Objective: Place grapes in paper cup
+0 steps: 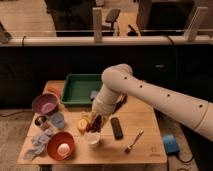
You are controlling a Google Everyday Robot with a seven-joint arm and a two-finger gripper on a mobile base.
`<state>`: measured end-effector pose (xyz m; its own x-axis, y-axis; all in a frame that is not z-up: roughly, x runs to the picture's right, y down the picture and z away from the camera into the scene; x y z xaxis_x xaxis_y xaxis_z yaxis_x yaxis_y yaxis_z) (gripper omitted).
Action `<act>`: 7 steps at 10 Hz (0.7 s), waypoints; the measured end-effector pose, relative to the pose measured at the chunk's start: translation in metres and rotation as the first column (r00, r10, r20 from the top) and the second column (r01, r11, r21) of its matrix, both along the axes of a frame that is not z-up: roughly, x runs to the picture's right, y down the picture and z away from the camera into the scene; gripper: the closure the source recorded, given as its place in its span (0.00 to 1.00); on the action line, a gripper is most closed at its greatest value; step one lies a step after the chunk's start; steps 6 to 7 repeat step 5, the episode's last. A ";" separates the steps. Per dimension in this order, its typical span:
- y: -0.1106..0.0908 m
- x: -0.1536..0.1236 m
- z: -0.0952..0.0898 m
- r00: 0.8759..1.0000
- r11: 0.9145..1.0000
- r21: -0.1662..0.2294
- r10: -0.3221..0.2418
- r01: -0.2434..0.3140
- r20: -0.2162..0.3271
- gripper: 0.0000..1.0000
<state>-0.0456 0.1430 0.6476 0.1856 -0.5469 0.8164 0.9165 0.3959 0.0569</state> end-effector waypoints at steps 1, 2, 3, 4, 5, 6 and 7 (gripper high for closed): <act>0.001 -0.004 -0.003 1.000 1.000 0.017 -0.026 0.025 0.014 0.96; 0.002 -0.008 -0.005 0.999 0.999 0.028 -0.046 0.046 0.025 0.96; 0.002 -0.010 -0.006 0.998 0.998 0.036 -0.060 0.059 0.030 0.96; 0.003 -0.011 -0.006 0.997 0.996 0.042 -0.076 0.074 0.031 0.96; 0.004 -0.013 -0.006 0.996 0.995 0.046 -0.088 0.086 0.031 0.96; 0.004 -0.013 -0.006 0.996 0.995 0.046 -0.088 0.086 0.031 0.96; 0.004 -0.013 -0.006 0.996 0.995 0.046 -0.088 0.086 0.031 0.96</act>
